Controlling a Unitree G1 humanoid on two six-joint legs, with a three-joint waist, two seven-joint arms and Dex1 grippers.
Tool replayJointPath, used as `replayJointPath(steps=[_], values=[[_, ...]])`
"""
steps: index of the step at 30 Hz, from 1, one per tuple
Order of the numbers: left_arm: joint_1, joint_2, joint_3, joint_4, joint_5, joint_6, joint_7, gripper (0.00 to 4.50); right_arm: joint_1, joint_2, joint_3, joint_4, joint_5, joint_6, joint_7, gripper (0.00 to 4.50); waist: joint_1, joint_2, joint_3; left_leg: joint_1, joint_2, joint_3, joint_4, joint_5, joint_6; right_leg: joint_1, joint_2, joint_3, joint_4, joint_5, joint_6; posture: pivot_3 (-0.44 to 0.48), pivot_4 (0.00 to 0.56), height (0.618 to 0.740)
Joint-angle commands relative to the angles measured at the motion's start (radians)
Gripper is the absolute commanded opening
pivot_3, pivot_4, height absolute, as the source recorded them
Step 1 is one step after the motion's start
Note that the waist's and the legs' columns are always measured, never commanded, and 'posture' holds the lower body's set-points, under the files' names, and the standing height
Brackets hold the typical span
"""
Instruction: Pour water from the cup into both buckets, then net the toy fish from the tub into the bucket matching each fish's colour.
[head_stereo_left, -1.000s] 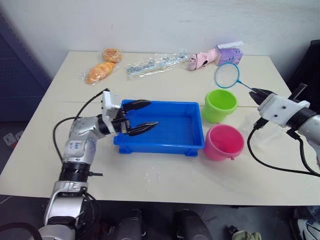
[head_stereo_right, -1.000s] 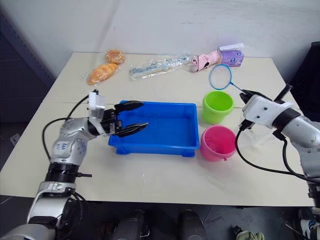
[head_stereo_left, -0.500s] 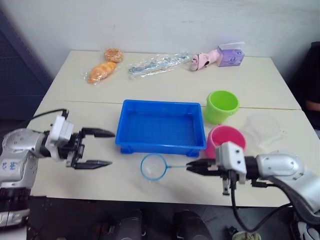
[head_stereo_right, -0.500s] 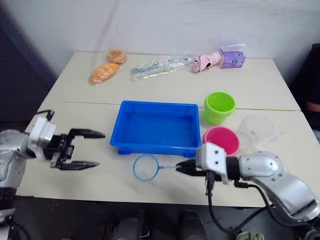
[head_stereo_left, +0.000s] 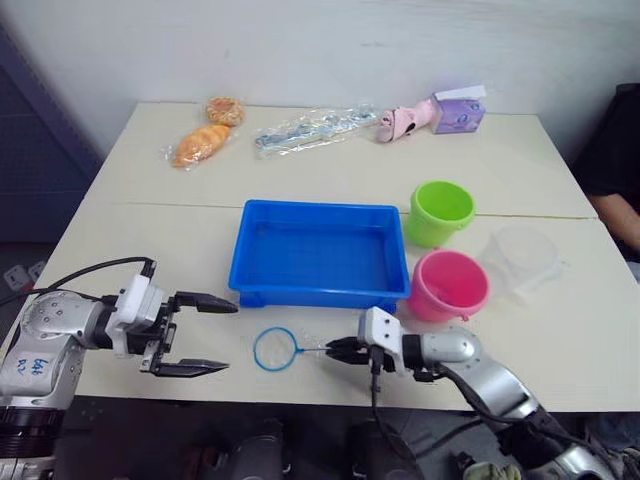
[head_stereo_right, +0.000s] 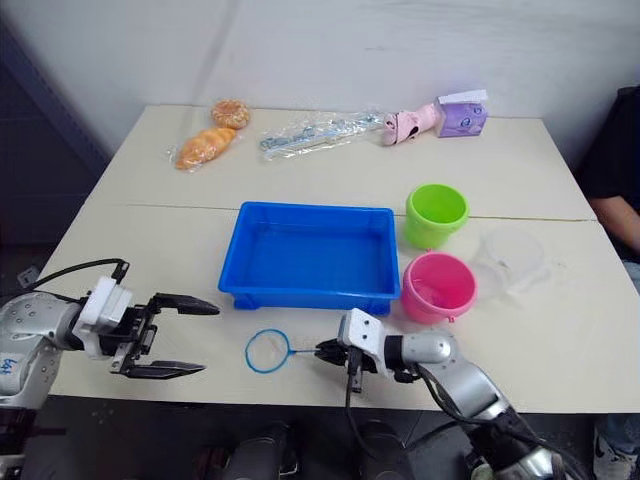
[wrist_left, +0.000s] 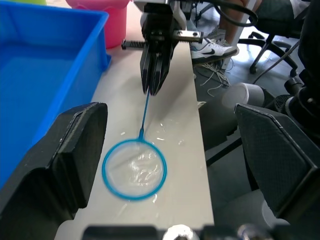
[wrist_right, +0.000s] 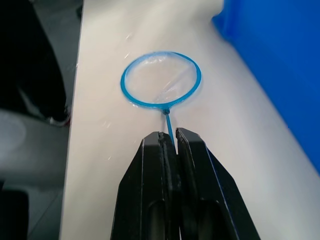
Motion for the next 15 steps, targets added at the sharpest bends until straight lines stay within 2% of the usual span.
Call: replayJointPath(steps=[1, 7, 8, 15], values=[[-0.010, 0.009, 0.001, -0.009, 0.003, 0.011, 0.001, 4.50, 0.009, 0.006, -0.027, 0.007, 0.003, -0.052, 0.030, 1.15, 0.001, 0.000, 0.000, 0.000, 0.000, 0.000, 0.000, 0.000, 0.000, 0.000, 0.000, 0.000, 0.000, 0.000, 0.000, 0.000, 0.150, 0.740], [-0.002, 0.023, 0.023, 0.025, 0.032, 0.009, 0.027, 4.50, 0.087, -0.064, -0.083, -0.153, 0.045, -0.024, 0.054, 4.13, 0.003, 0.000, 0.000, 0.000, 0.000, 0.000, 0.000, 0.000, 0.000, 0.000, 0.000, 0.000, 0.000, 0.000, 0.000, 0.000, 0.150, 0.740], [0.004, 0.024, 0.029, 0.032, 0.044, 0.000, 0.039, 4.50, 0.110, -0.088, -0.108, -0.200, 0.062, -0.016, 0.061, 4.46, 0.003, 0.000, 0.000, 0.000, 0.000, 0.000, 0.000, 0.000, 0.000, 0.000, 0.000, 0.000, 0.000, 0.000, 0.000, 0.000, 0.150, 0.740], [0.062, 0.031, 0.097, 0.087, 0.114, -0.075, 0.118, 4.50, 0.379, -0.284, -0.417, -0.564, 0.255, 0.058, 0.076, 4.46, 0.006, 0.001, 0.000, 0.000, 0.000, 0.000, -0.001, -0.002, 0.001, 0.001, 0.000, 0.000, -0.002, 0.000, 0.000, 0.000, 0.150, 0.740]])
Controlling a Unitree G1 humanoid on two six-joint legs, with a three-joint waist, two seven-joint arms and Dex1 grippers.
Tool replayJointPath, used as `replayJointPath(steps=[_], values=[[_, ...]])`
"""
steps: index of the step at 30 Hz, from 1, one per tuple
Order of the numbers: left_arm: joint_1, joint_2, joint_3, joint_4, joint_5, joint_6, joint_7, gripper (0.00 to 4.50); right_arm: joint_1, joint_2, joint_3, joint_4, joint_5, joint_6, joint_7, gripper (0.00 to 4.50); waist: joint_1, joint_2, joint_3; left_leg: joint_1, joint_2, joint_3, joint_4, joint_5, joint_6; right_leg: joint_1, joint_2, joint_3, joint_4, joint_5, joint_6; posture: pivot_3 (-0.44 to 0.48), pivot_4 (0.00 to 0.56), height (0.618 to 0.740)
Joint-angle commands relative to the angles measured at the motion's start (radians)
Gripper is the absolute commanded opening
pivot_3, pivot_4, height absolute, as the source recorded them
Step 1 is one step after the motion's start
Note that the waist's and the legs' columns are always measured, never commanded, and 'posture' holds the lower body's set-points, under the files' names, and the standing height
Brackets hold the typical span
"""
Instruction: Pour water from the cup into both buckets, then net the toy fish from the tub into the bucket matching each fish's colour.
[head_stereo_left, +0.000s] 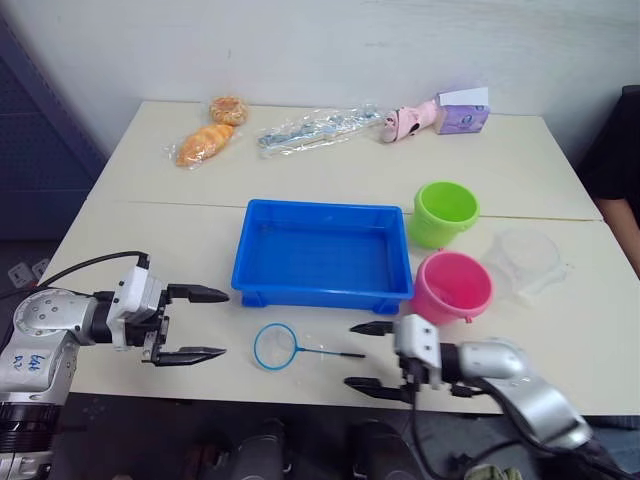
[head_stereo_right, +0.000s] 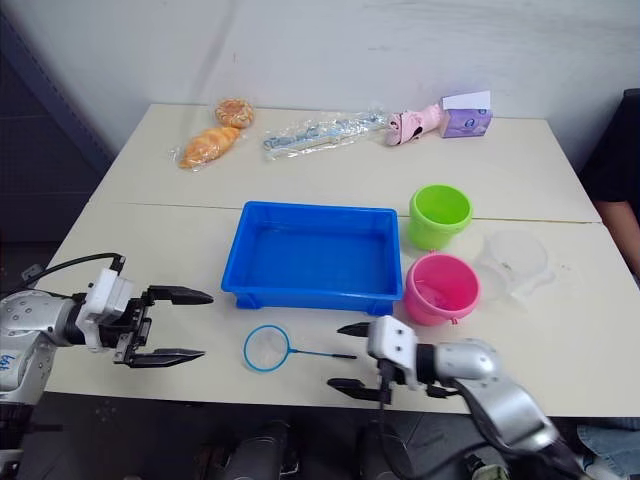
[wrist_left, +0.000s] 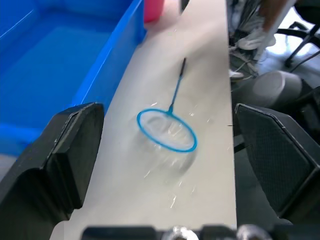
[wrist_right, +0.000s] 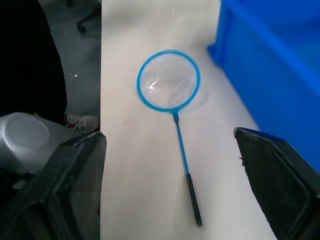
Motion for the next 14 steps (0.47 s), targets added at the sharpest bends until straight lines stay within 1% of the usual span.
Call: replayJointPath(steps=[1, 2, 3, 5, 7, 8, 9, 10, 12, 14], values=[[0.039, 0.025, 0.053, 0.030, 0.044, -0.054, 0.036, 4.50, 0.120, -0.067, -0.164, -0.167, 0.092, 0.012, 0.014, 4.46, 0.000, 0.000, 0.000, 0.000, 0.000, 0.000, -0.001, 0.000, 0.000, 0.000, 0.000, 0.000, -0.001, 0.000, 0.000, 0.000, 0.150, 0.740], [0.053, 0.027, 0.059, 0.057, 0.063, -0.075, 0.047, 4.50, 0.169, -0.078, -0.228, -0.196, 0.110, -0.003, 0.023, 4.46, -0.002, 0.000, 0.000, 0.000, 0.000, 0.000, -0.001, 0.000, 0.000, 0.000, 0.000, 0.000, -0.001, 0.000, 0.000, 0.000, 0.150, 0.740], [0.072, 0.031, 0.072, 0.111, 0.089, -0.112, 0.060, 4.50, 0.237, -0.069, -0.351, -0.218, 0.175, -0.035, 0.053, 4.46, -0.001, 0.000, 0.000, 0.000, 0.000, 0.000, -0.001, -0.002, 0.003, 0.000, 0.000, 0.000, -0.001, 0.000, 0.000, 0.000, 0.150, 0.740], [0.097, 0.035, 0.092, 0.183, 0.113, -0.165, 0.074, 4.50, 0.336, -0.060, -0.529, -0.237, 0.250, -0.066, 0.099, 4.46, -0.001, 0.000, 0.000, 0.001, 0.000, 0.000, -0.002, -0.002, 0.003, 0.000, 0.000, 0.000, -0.002, 0.000, 0.000, 0.000, 0.150, 0.740], [0.119, 0.037, 0.114, 0.235, 0.128, -0.204, 0.096, 4.50, 0.431, -0.041, -0.703, -0.205, 0.257, -0.119, 0.160, 4.46, 0.000, -0.001, -0.001, 0.002, 0.000, 0.000, -0.003, -0.003, 0.004, 0.002, 0.000, 0.000, -0.003, 0.000, 0.000, 0.000, 0.150, 0.740], [0.122, 0.035, 0.122, 0.261, 0.138, -0.223, 0.114, 4.50, 0.448, -0.021, -0.760, -0.183, 0.247, -0.186, 0.186, 4.46, 0.001, -0.001, -0.001, 0.002, 0.000, 0.000, -0.003, -0.003, 0.005, 0.002, 0.000, -0.001, -0.003, 0.000, 0.000, 0.000, 0.150, 0.740], [0.122, 0.034, 0.126, 0.277, 0.145, -0.236, 0.126, 4.50, 0.454, -0.005, -0.789, -0.170, 0.240, -0.233, 0.201, 4.46, 0.001, -0.004, -0.003, 0.002, 0.000, 0.000, -0.003, -0.003, 0.005, 0.003, 0.000, -0.001, -0.003, 0.000, 0.000, 0.000, 0.150, 0.740], [0.120, 0.031, 0.128, 0.291, 0.146, -0.242, 0.136, 4.50, 0.471, 0.008, -0.811, -0.158, 0.255, -0.225, 0.197, 4.46, 0.001, -0.005, -0.003, 0.003, 0.000, 0.000, -0.004, -0.003, 0.006, 0.004, 0.000, -0.001, -0.004, 0.000, 0.000, 0.000, 0.150, 0.740], [0.114, 0.015, 0.128, 0.305, 0.148, -0.259, 0.163, 4.50, 0.528, 0.014, -0.851, -0.110, 0.239, -0.231, 0.237, 4.46, 0.001, -0.005, -0.003, 0.003, 0.000, 0.000, -0.004, -0.004, 0.006, 0.004, 0.000, 0.000, -0.004, 0.000, 0.000, 0.000, 0.150, 0.740], [0.109, 0.006, 0.125, 0.313, 0.147, -0.275, 0.176, 4.50, 0.537, 0.030, -0.868, -0.088, 0.243, -0.247, 0.232, 4.46, 0.004, -0.005, -0.003, 0.004, 0.000, 0.000, -0.004, -0.005, 0.005, 0.004, -0.001, 0.000, -0.005, 0.000, 0.000, 0.000, 0.150, 0.740]])
